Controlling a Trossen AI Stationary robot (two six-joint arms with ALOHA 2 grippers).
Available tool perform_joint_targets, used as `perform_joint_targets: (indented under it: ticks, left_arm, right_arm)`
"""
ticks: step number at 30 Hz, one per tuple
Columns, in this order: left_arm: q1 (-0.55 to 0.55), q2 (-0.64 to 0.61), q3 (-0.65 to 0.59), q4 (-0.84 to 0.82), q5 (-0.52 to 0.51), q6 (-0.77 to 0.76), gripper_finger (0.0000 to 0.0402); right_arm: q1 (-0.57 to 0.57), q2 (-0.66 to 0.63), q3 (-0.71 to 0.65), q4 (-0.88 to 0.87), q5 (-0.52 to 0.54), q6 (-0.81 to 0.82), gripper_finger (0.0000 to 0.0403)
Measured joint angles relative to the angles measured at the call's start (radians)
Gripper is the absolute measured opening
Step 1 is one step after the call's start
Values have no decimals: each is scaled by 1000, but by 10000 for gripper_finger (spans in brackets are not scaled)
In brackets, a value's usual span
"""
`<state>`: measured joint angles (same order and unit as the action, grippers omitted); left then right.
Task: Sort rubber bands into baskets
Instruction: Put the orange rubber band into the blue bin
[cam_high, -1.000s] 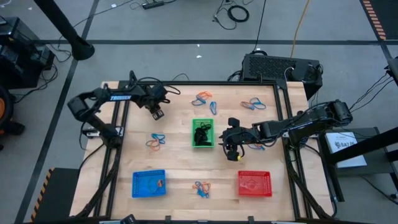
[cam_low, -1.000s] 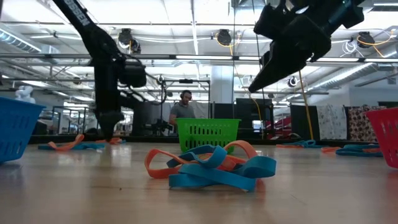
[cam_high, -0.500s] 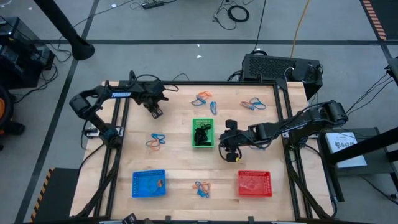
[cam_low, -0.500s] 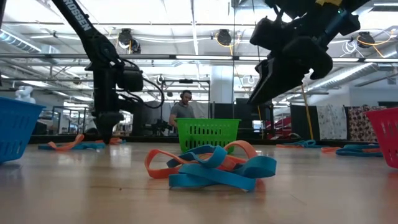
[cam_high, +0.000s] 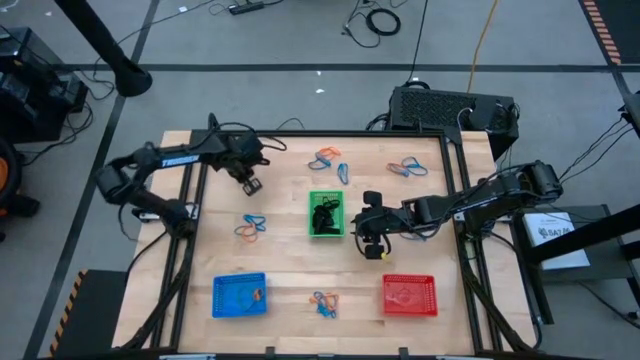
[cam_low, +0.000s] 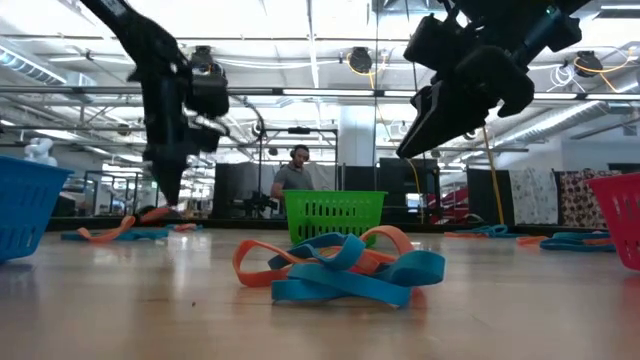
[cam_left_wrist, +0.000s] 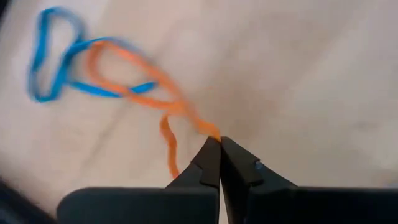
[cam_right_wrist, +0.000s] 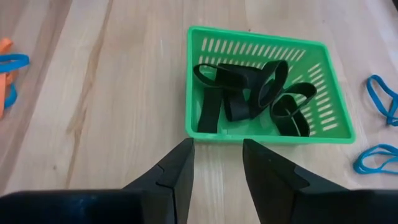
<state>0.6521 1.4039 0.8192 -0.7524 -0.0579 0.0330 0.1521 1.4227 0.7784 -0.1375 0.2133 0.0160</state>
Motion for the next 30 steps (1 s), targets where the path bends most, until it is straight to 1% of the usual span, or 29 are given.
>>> perform_joint_targets:
  ticks: [4, 6, 8, 13, 15, 18, 20, 24, 27, 30]
  left_arm:
    - [-107, -71, -7, 5, 112, -86, 2]
    - [-190, -88, -13, 47, 176, -114, 1]
    - [-283, -93, -19, 105, 214, -149, 1]
    - [-549, -86, -23, 328, 226, -210, 1]
    - [-653, -82, -23, 418, 211, -210, 1]
    - [-790, -83, -23, 511, 185, -212, 0]
    - [-870, -81, -23, 518, 184, -251, 0]
    - [-1014, -81, -23, 505, 187, -426, 0]
    - [-1105, -81, -23, 455, 173, -580, 0]
    - [-1180, -81, -23, 370, 160, -739, 0]
  right_arm:
    - [0, 0, 0, 1, -1, 19, 130]
    - [0, 0, 0, 3, -2, 37, 130]
    - [0, 0, 0, 5, -4, 62, 130]
    - [5, 0, 0, 5, -11, 134, 130]
    - [13, 0, 0, 5, -11, 158, 130]
    - [28, 0, 0, 6, -13, 186, 130]
    - [37, 0, 0, 10, -13, 202, 130]
    - [53, 0, 0, 31, -13, 233, 130]
    - [60, 0, 0, 61, -13, 239, 130]
    - [66, 0, 0, 68, -13, 246, 130]
